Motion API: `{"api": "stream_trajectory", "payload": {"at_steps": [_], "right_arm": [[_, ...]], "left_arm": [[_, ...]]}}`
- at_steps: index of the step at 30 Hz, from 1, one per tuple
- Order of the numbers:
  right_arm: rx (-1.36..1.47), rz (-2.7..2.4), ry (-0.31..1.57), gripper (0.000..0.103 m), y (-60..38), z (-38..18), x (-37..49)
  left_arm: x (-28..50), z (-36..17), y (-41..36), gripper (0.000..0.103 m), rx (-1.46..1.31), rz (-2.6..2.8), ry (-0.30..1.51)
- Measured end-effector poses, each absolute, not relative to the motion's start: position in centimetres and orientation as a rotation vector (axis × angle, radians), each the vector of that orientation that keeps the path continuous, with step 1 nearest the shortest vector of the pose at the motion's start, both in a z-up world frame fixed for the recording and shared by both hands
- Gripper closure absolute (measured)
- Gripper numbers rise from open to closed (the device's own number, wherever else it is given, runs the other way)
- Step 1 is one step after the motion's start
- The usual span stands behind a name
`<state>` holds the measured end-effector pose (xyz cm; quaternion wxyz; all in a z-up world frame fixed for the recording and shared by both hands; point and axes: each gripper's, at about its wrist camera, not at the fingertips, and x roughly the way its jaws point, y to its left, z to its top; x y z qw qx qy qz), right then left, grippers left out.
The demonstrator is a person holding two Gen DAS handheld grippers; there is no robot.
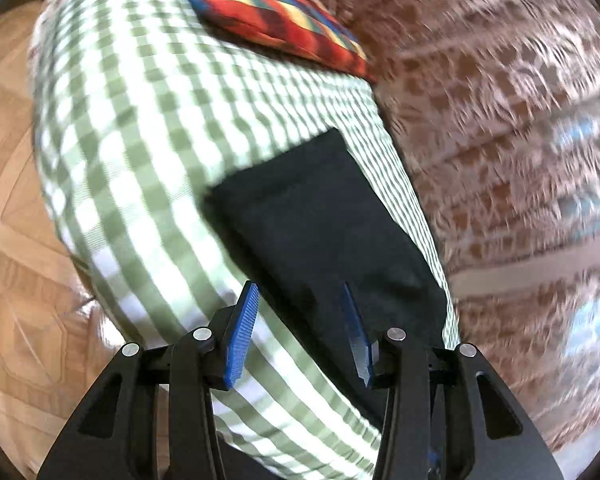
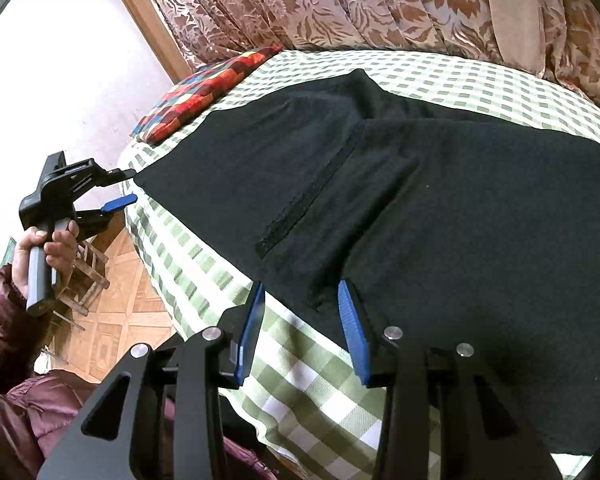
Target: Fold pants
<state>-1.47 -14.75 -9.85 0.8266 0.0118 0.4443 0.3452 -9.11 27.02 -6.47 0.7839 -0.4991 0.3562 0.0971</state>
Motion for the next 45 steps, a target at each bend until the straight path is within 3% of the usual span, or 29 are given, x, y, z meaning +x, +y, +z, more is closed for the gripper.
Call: {"api": "stream_trajectory", "payload": {"at_steps": [15, 16, 17, 20, 26, 32, 38, 45], "right_arm": [[0.031, 0.738, 0.944, 0.064, -15.0, -9.8, -1.4], [0.031, 0.738, 0.944, 0.063, -15.0, -9.8, -1.4], [0.031, 0.741, 0.944, 0.061, -15.0, -9.8, -1.4], [0.025, 0.746, 0.942, 0.058, -14.9, -9.7, -1.4], [0.039, 0.754, 0.938, 0.055, -14.9, -9.6, -1.5], [0.093, 0.766, 0.931, 0.051, -15.8, -8.6, -1.4], [0.193, 0.772, 0.908, 0.045, -17.4, -6.7, -1.2], [0.377, 0.836, 0.948, 0.036, -17.7, -6.2, 0.6]], "left_arm": [[-7.0, -9.8, 29.2, 0.061, -1.209, 0.264, 0.773], [-6.9, -9.8, 29.3, 0.063, -1.203, 0.264, 0.774], [-6.8, -9.8, 29.3, 0.073, -1.191, 0.271, 0.781], [-6.5, -9.6, 28.8, 0.088, -1.141, 0.279, 0.799], [-5.1, -4.7, 25.3, 0.092, -0.873, 0.159, 0.725], [-3.1, 1.1, 16.4, 0.092, -0.519, -0.128, 0.69], [-2.3, 1.7, 9.0, 0.092, -0.306, -0.292, 0.726], [-2.5, -0.1, 5.8, 0.092, -0.237, -0.337, 0.786]]}}
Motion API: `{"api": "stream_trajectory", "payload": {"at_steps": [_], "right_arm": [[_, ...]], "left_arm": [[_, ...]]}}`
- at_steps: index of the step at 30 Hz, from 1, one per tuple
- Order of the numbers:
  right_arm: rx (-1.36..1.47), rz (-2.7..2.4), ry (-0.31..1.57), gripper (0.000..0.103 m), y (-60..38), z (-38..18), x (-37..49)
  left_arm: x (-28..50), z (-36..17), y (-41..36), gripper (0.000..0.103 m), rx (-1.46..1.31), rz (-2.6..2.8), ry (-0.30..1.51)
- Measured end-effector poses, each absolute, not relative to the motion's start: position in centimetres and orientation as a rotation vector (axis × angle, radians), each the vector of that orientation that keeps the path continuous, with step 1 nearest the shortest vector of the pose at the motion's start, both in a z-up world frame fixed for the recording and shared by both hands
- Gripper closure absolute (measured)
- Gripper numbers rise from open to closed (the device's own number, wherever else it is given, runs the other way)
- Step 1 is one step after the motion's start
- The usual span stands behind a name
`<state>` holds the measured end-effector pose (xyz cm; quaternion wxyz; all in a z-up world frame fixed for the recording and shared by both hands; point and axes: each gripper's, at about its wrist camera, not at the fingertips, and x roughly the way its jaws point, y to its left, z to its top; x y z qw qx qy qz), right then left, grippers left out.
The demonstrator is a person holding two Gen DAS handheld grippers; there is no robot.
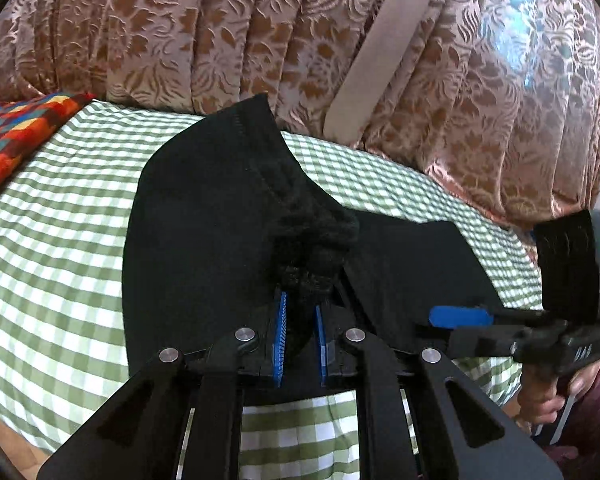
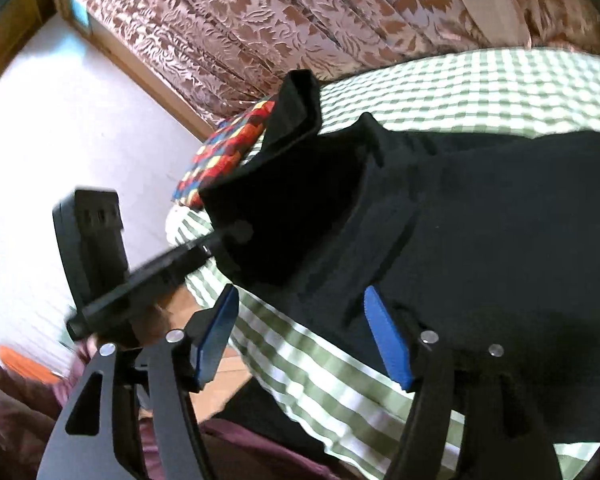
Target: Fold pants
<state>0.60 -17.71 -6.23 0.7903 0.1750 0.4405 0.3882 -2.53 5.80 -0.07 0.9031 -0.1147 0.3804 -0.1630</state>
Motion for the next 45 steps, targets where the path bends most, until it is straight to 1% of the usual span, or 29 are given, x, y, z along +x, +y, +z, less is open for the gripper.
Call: {"api": "stream_trajectory", "payload": {"at_steps": [2, 9, 14, 17, 19, 21, 22, 23, 27, 28, 30, 34, 37, 39, 41, 45], "right_arm": [[0.396, 0.852, 0.969, 0.035, -17.3, -6.3, 1.5], [0.523, 0.941, 1.031, 0.024, -13.9, -5.5, 6.3], [0.613, 0.939, 1.073, 0.023, -12.0, -5.2, 9.7], [0.607, 0.896, 1.113, 0.023, -10.8, -5.7, 11.3], [0.596, 0.895, 1.137, 0.03, -9.9, -6.2, 12.1], [0.548, 0.878, 1.157, 0.05, -9.0, -6.6, 12.6], [0.532, 0.873, 1.163, 0.056, -8.7, -6.6, 12.6], [0.521, 0.872, 1.167, 0.064, -8.6, -6.7, 12.6], [0.474, 0.854, 1.157, 0.08, -8.3, -6.6, 12.4], [0.471, 0.853, 1.155, 0.081, -8.4, -6.6, 12.4], [0.461, 0.852, 1.15, 0.088, -8.4, -6.5, 12.4], [0.454, 0.851, 1.137, 0.09, -8.4, -6.2, 12.3], [0.457, 0.857, 1.129, 0.09, -8.3, -5.9, 12.2], [0.465, 0.86, 1.123, 0.09, -8.4, -5.8, 12.1], [0.467, 0.86, 1.12, 0.09, -8.6, -5.6, 12.1], [0.47, 0.878, 1.099, 0.09, -8.7, -4.5, 11.6]], "left_arm": [[-2.8, -0.2, 5.5, 0.092, -0.22, -0.336, 0.787], [-2.8, -0.2, 5.3, 0.092, -0.195, -0.321, 0.782], [-2.8, -0.3, 4.7, 0.092, -0.157, -0.314, 0.785], [-2.9, -0.4, 4.5, 0.092, -0.142, -0.31, 0.785], [-2.9, -0.4, 4.4, 0.092, -0.133, -0.308, 0.786], [-2.9, -0.4, 4.3, 0.092, -0.125, -0.307, 0.785], [-2.8, -0.4, 4.4, 0.092, -0.123, -0.308, 0.787], [-2.8, -0.4, 4.4, 0.092, -0.124, -0.309, 0.789], [-2.7, -0.7, 4.4, 0.092, -0.113, -0.295, 0.799], [-2.7, -0.7, 4.4, 0.092, -0.115, -0.294, 0.8], [-2.7, -0.7, 4.3, 0.092, -0.114, -0.294, 0.8], [-2.9, -0.7, 4.3, 0.091, -0.105, -0.289, 0.795], [-3.2, -0.4, 4.8, 0.079, -0.117, -0.319, 0.795], [-3.9, 0.2, 5.7, 0.063, -0.153, -0.379, 0.795], [-4.8, 1.1, 7.3, 0.056, -0.234, -0.469, 0.781], [-6.1, 2.3, 13.2, 0.055, -0.41, -0.421, 0.732]]}}
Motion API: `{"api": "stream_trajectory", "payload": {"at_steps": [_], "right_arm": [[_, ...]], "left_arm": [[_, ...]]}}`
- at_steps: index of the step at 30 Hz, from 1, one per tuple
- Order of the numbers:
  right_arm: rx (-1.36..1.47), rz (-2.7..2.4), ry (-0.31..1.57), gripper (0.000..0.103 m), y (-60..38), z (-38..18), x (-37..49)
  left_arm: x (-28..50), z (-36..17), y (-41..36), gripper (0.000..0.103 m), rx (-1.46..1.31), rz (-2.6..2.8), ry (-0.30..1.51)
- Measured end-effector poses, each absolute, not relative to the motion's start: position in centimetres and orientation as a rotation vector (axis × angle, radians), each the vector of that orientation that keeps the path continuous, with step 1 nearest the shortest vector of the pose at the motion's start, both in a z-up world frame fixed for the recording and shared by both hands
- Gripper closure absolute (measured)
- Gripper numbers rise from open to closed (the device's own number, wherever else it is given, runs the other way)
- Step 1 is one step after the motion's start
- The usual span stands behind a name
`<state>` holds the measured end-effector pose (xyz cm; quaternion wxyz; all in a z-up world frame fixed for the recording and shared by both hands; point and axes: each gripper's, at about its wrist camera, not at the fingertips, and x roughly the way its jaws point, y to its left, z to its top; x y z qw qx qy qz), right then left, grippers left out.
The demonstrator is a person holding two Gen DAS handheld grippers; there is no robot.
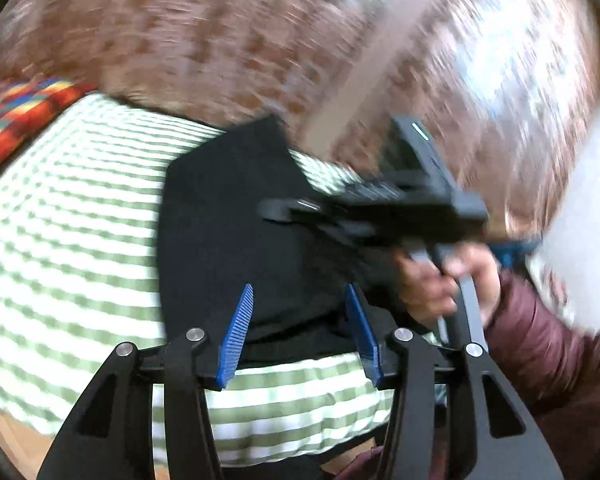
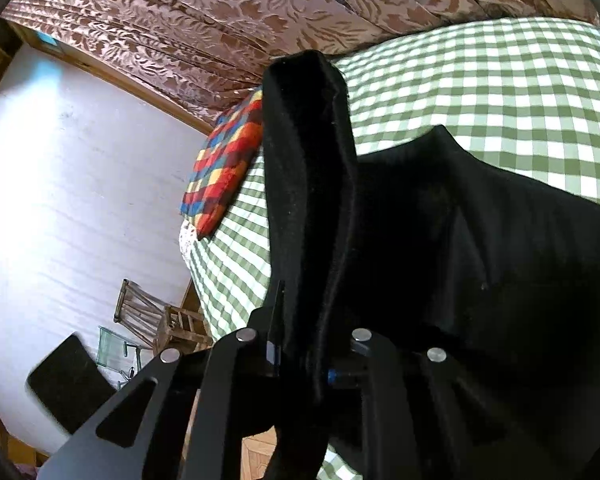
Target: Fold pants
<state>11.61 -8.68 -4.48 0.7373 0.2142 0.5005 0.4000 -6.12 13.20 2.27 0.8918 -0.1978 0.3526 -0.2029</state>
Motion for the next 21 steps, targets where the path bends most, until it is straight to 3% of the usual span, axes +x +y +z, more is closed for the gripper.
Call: {"api": "stream_trajectory", "payload": {"at_steps": [5, 9, 21], "right_arm": [[0.455, 0.924, 1.061, 0.09, -8.1, -2.1, 10.4], [0.448, 0.97, 1.026, 0.09, -7.5, 0.6, 9.1], [0.456, 1.063, 0.875, 0.09, -11.6, 7.6, 4.0]], "left_arm": [[-6.5, 0.9, 20.4, 0.055, -0.639, -0.223, 0.712], [-6.0, -0.5, 21.8, 0.055, -0.689, -0.179, 0.745], [-2.5, -1.8, 17.0, 0.055, -0.705, -0.287, 0.781]]}}
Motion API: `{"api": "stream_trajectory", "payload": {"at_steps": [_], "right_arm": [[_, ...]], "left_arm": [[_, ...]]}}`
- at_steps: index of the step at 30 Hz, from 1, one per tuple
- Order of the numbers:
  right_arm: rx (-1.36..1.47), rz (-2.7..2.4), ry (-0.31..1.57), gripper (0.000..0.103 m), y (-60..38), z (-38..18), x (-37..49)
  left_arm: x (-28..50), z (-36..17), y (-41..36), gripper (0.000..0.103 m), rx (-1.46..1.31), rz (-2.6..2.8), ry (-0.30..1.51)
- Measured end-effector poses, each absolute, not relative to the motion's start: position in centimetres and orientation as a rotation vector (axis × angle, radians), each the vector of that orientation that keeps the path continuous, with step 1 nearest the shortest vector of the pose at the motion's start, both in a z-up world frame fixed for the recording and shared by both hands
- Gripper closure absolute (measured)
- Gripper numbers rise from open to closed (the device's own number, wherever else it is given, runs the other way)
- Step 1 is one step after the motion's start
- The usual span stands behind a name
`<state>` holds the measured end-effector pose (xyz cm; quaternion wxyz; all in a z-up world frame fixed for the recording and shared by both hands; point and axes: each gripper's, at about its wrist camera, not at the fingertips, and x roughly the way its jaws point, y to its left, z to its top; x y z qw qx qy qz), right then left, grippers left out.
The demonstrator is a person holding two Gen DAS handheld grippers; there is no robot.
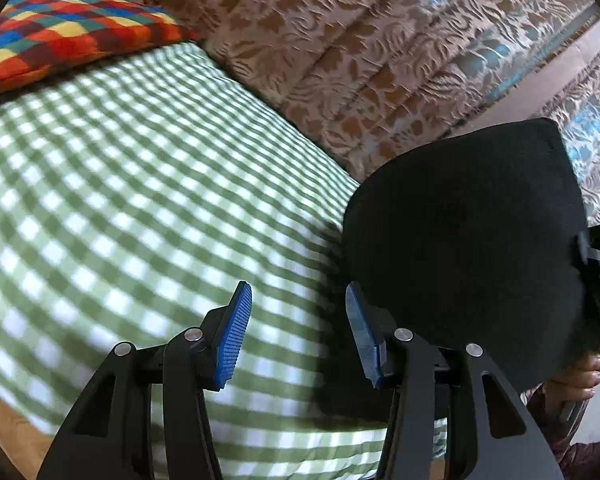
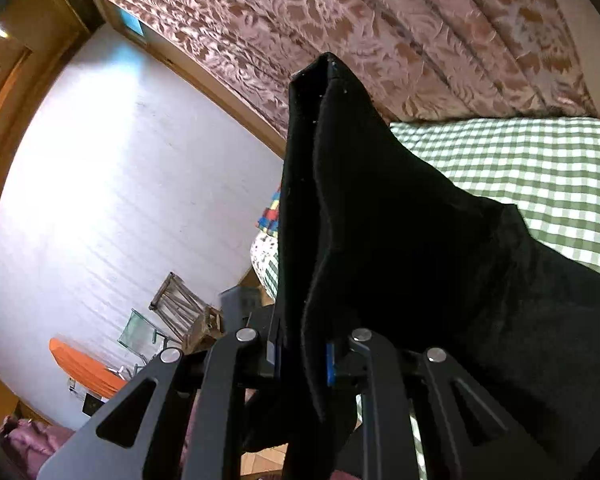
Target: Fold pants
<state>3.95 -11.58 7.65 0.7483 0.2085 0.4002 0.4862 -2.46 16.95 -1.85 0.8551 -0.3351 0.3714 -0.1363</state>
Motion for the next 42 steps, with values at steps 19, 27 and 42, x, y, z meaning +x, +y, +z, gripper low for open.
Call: {"api": "stream_trajectory", "payload": {"at_steps": [19, 27, 42], "right_arm": [[0.496, 0.537, 0.968, 0.09, -32.3, -3.0, 4.0], [0.677, 0.49, 0.949, 0.079, -35.9, -7.8, 2.6], [0.665, 0.434, 0.932, 0.072, -35.5, -3.2, -6.0]], "left_arm": [[0.1, -1.5, -0.1, 0.055, -0.456, -0.768, 0.942], [-0.1, -1.7, -1.9, 0.055, -0.445, -0.781, 0.951], [-0.4, -0.6, -0.2, 0.055, -0.489, -0.784, 0.894]]}}
